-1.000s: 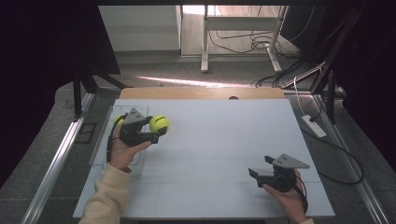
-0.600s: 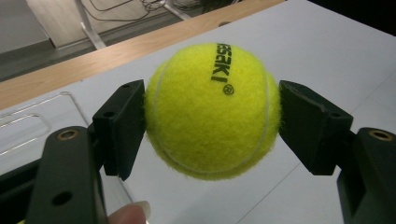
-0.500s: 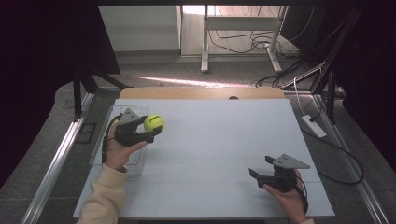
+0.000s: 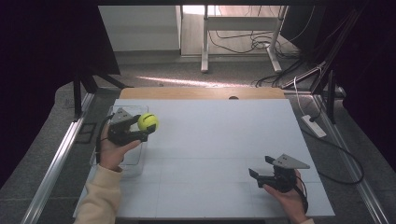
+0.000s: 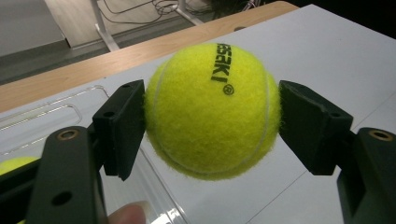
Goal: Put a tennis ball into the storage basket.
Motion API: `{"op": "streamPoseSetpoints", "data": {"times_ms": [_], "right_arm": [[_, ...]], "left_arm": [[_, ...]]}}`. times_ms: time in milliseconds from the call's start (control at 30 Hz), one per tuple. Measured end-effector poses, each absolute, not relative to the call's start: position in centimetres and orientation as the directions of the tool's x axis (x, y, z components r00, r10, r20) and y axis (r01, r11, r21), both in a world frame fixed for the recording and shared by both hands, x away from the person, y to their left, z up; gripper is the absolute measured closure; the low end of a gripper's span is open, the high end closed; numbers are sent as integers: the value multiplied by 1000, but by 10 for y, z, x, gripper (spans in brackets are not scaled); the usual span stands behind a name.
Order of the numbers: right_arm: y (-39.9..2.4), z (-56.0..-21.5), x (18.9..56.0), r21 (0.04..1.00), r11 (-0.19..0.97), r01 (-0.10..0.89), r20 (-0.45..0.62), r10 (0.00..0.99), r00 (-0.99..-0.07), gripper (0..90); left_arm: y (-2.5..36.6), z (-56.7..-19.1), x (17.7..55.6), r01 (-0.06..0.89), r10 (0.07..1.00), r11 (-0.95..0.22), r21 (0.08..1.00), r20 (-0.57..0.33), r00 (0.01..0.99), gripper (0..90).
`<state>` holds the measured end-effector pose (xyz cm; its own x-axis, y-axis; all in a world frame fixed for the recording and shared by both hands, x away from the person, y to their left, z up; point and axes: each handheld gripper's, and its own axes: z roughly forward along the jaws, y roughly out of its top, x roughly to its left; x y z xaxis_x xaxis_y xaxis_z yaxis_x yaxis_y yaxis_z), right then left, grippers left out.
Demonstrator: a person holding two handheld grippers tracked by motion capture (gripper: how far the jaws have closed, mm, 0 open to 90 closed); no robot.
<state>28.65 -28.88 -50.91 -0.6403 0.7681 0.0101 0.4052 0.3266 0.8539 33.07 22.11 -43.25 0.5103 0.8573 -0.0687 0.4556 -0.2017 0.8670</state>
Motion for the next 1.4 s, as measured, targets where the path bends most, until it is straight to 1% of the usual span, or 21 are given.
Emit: {"op": "streamPoseSetpoints", "data": {"times_ms": [500, 967, 1400], "right_arm": [[-289, -509, 286, 854, 326, 406, 10, 769, -639, 151], [-288, -510, 286, 853, 329, 405, 9, 767, -641, 151], [-288, -510, 287, 852, 331, 405, 8, 766, -643, 151]], "left_arm": [[234, -435, 331, 475, 879, -178, 862, -79, 471, 277], [250, -444, 335, 515, 912, -154, 843, -80, 403, 277], [269, -442, 331, 521, 929, -124, 845, -86, 360, 278]]}}
